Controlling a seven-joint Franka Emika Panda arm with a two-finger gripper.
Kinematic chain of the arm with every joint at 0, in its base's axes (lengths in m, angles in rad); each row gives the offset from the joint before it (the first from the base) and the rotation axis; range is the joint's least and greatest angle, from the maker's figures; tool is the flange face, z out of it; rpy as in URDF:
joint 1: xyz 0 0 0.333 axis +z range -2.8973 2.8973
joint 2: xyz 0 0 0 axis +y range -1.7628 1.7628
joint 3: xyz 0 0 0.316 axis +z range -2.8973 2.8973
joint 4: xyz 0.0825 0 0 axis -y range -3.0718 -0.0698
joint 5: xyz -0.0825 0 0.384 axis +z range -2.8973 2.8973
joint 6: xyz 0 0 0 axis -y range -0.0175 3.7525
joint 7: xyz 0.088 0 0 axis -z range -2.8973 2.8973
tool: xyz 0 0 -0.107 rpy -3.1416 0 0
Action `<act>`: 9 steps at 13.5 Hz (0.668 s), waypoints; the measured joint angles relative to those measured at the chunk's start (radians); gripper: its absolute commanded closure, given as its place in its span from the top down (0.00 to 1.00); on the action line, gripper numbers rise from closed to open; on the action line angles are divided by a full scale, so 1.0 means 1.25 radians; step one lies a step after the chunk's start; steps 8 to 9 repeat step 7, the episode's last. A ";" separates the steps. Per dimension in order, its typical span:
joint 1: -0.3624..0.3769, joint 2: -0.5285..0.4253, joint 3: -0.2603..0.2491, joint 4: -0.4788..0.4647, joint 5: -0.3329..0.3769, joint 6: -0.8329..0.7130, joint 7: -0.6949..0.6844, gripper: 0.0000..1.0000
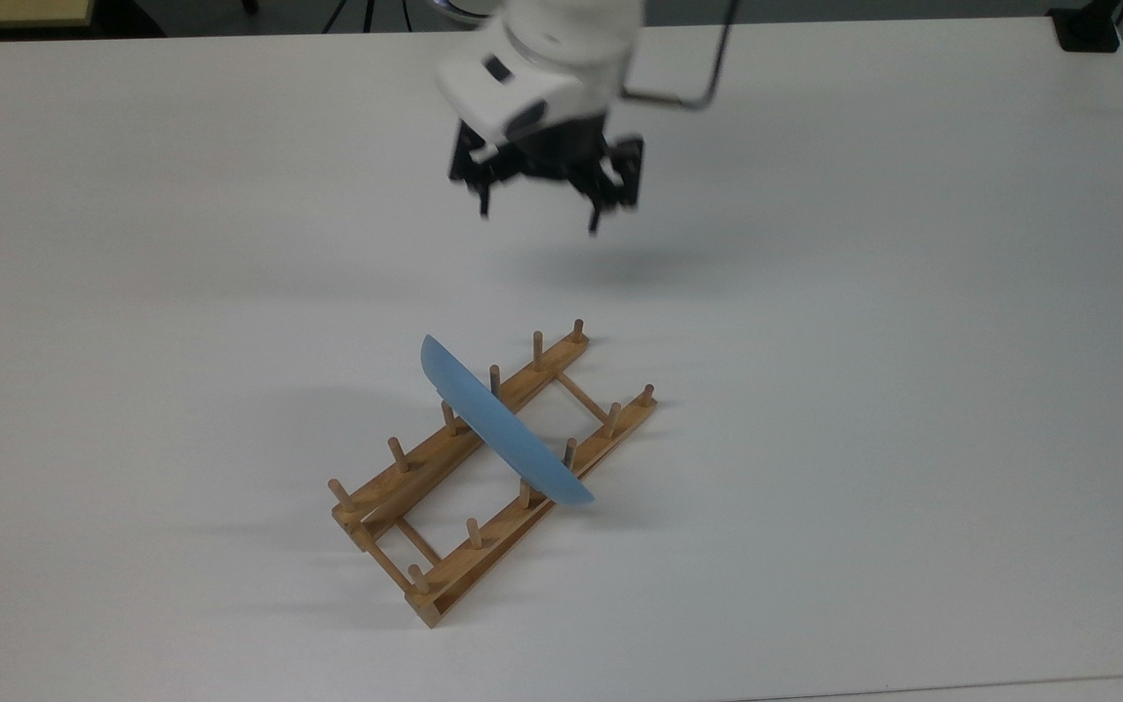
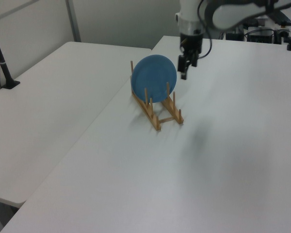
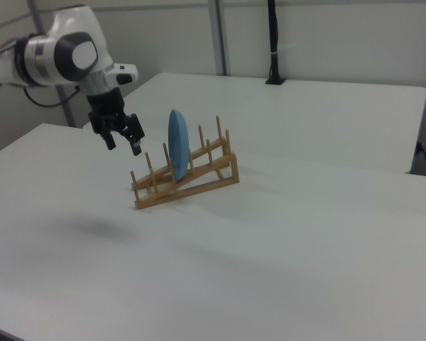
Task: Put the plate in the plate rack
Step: 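Open the gripper and raise it away from the plate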
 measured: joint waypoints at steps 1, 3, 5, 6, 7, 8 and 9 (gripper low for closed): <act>-0.015 -0.039 0.002 -0.015 0.021 -0.062 -0.049 1.00; -0.031 -0.095 0.008 -0.060 0.025 -0.092 -0.085 1.00; -0.054 -0.140 0.011 -0.102 0.025 -0.111 -0.131 1.00; -0.067 -0.152 0.012 -0.113 0.025 -0.122 -0.156 1.00; -0.082 -0.160 0.013 -0.120 0.025 -0.127 -0.175 1.00; -0.082 -0.160 0.013 -0.120 0.025 -0.127 -0.175 1.00; -0.082 -0.160 0.013 -0.120 0.025 -0.127 -0.175 1.00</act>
